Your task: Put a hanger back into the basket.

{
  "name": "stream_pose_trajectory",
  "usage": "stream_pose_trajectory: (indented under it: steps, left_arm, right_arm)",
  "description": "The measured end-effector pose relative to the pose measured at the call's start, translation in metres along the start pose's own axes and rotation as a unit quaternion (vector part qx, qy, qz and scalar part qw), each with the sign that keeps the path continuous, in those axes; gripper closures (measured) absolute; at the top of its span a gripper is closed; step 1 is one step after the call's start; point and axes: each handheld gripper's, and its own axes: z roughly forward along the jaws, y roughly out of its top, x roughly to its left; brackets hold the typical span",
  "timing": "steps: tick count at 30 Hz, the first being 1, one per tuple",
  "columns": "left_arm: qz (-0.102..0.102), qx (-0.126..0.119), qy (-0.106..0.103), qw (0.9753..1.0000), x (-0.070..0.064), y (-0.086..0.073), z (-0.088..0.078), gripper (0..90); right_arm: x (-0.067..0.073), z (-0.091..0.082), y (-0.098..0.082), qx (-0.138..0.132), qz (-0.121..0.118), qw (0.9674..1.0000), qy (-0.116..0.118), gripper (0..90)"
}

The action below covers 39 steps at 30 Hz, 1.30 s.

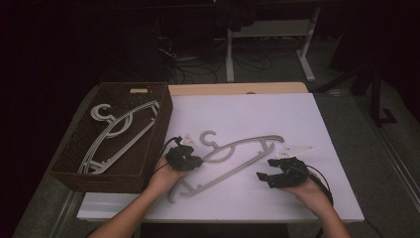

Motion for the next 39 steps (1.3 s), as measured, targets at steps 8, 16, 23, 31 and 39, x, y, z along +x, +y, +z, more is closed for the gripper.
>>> stream_pose_trajectory:
  steps: [8,16,23,31,39]
  left_arm:
    - [-0.035,-0.058,-0.017,0.9976,0.002,0.003,-0.017,53.0]
    - [-0.048,-0.093,-0.031,0.9940,0.000,0.004,-0.027,37.5]
    - [-0.054,-0.103,-0.038,0.9925,0.001,0.005,-0.029,35.8]
    - [-0.054,-0.105,-0.038,0.9923,0.001,0.006,-0.029,35.8]
    - [-0.054,-0.104,-0.035,0.9926,0.001,0.006,-0.030,35.8]
  right_arm:
    - [0.000,-0.003,0.010,-0.007,0.000,1.0000,-0.002,43.0]
    - [-0.019,0.004,0.037,0.001,0.014,0.9996,-0.023,66.7]
    - [-0.039,0.026,0.051,0.030,0.013,0.9986,-0.041,89.0]
    - [-0.049,0.037,0.042,0.058,0.017,0.9969,-0.050,89.1]
    - [-0.051,0.042,0.038,0.071,0.011,0.9958,-0.056,89.2]
